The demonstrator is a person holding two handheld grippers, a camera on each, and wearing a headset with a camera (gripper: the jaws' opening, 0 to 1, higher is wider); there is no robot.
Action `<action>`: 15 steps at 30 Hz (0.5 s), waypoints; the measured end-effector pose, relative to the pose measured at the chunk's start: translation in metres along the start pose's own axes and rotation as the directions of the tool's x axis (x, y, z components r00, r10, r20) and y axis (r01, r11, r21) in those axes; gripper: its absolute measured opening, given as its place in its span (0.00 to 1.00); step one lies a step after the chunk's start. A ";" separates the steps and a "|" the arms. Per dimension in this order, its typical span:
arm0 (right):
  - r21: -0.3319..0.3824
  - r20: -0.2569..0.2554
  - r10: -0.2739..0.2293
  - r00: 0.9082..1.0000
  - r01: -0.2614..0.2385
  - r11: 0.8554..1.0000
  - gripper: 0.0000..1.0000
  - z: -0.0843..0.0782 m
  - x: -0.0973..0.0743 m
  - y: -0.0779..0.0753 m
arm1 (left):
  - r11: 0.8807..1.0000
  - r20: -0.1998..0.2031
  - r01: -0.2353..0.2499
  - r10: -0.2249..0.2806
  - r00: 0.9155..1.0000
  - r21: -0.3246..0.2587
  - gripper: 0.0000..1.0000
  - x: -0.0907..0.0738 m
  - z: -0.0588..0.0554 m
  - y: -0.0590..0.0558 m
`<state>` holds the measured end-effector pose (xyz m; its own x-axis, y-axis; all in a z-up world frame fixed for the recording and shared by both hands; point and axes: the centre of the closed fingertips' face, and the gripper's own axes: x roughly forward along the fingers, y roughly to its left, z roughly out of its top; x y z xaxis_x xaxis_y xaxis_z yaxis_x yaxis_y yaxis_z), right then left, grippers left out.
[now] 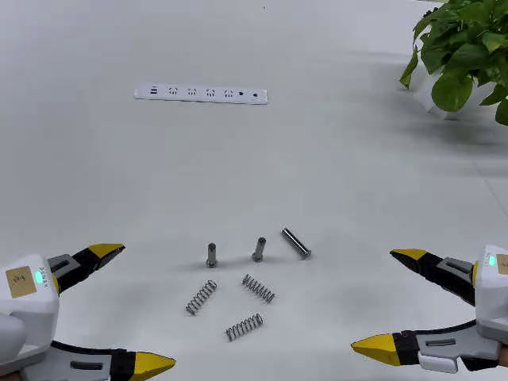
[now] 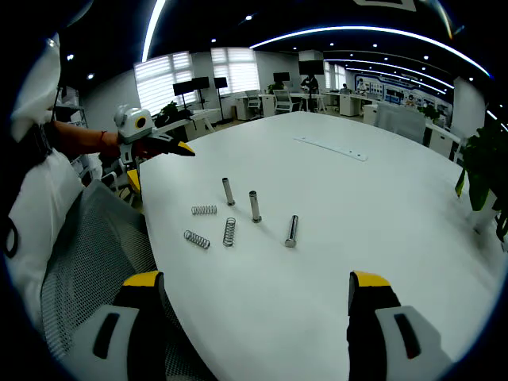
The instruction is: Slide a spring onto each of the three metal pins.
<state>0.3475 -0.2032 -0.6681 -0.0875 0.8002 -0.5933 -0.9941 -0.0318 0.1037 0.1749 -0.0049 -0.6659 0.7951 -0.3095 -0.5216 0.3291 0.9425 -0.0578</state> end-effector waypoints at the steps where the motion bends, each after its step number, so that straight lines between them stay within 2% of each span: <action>1: 0.000 0.000 0.000 1.000 0.000 1.000 0.97 0.000 0.000 0.000 | 1.000 0.001 0.000 0.000 1.000 0.000 1.00 0.000 0.000 0.000; 15: 0.009 -0.003 -0.001 1.000 0.001 1.000 0.96 -0.004 0.002 -0.003 | 1.000 -0.002 0.007 -0.007 1.000 -0.002 1.00 0.001 -0.001 0.001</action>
<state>0.3497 -0.2034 -0.6726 -0.0866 0.7984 -0.5958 -0.9936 -0.0258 0.1098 0.1759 -0.0046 -0.6673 0.7917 -0.3162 -0.5227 0.3340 0.9405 -0.0631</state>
